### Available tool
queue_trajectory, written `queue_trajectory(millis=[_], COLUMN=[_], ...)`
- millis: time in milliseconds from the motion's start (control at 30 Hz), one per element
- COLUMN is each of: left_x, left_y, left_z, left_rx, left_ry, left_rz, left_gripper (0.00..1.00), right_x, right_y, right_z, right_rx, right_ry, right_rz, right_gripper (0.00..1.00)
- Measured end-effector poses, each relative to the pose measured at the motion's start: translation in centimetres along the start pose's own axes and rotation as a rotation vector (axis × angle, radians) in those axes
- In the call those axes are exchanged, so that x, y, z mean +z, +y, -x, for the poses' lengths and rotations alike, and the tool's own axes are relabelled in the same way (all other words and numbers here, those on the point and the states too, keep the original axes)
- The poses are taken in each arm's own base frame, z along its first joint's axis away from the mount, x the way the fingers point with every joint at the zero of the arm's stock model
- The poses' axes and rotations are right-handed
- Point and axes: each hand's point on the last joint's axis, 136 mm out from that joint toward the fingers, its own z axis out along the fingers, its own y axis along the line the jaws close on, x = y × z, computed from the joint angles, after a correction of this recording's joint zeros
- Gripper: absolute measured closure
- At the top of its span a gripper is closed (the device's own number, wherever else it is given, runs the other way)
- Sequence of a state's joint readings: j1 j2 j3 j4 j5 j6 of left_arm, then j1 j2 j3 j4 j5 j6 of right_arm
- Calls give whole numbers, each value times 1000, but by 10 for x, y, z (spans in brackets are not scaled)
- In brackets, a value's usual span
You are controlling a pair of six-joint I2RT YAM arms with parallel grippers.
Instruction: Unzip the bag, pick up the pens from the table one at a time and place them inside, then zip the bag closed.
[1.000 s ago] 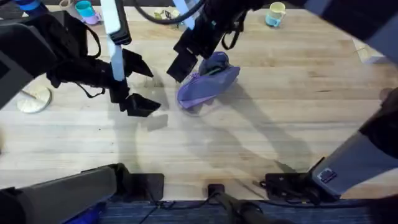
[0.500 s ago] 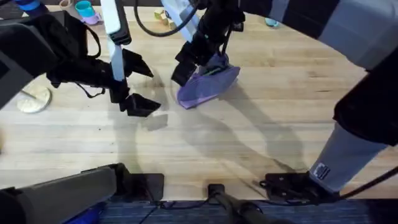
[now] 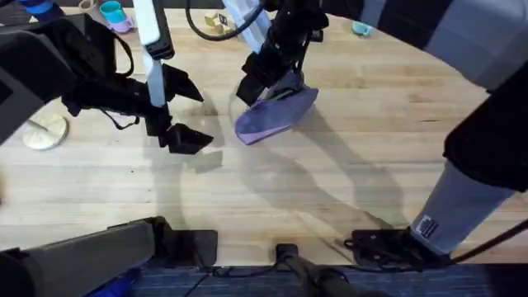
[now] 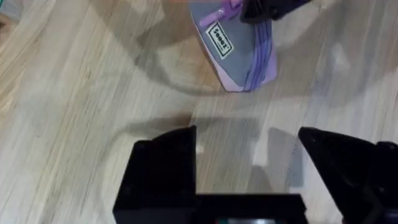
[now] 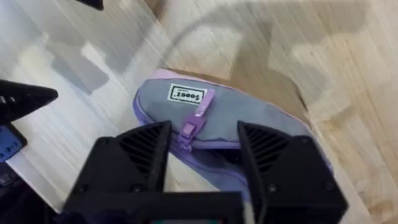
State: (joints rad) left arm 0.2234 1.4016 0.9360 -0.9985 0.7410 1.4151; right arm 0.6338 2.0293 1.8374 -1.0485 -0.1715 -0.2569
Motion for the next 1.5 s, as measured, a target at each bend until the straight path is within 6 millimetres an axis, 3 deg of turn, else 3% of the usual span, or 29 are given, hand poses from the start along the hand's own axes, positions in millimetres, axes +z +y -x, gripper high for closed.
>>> queue_trajectory(millis=[100, 467, 900, 1033, 1267, 1500], left_x=[0, 0, 0, 0, 0, 0], left_y=[0, 0, 0, 0, 0, 0], left_z=[0, 0, 0, 0, 0, 0], left_rx=[0, 0, 0, 0, 0, 0], left_ry=[0, 0, 0, 0, 0, 0], left_rz=[0, 0, 0, 0, 0, 0], left_gripper=[8, 8, 8, 8, 8, 8], right_x=[0, 0, 1, 1, 2, 2], right_y=[1, 8, 24, 23, 23, 22], right_z=[-4, -8, -7, -6, -4, -3], right_rx=[5, 11, -7, -7, -6, -7], right_ry=[18, 30, 32, 31, 20, 16], right_rz=[5, 40, 82, 81, 78, 77], right_gripper=[425, 421, 489, 606, 956, 970])
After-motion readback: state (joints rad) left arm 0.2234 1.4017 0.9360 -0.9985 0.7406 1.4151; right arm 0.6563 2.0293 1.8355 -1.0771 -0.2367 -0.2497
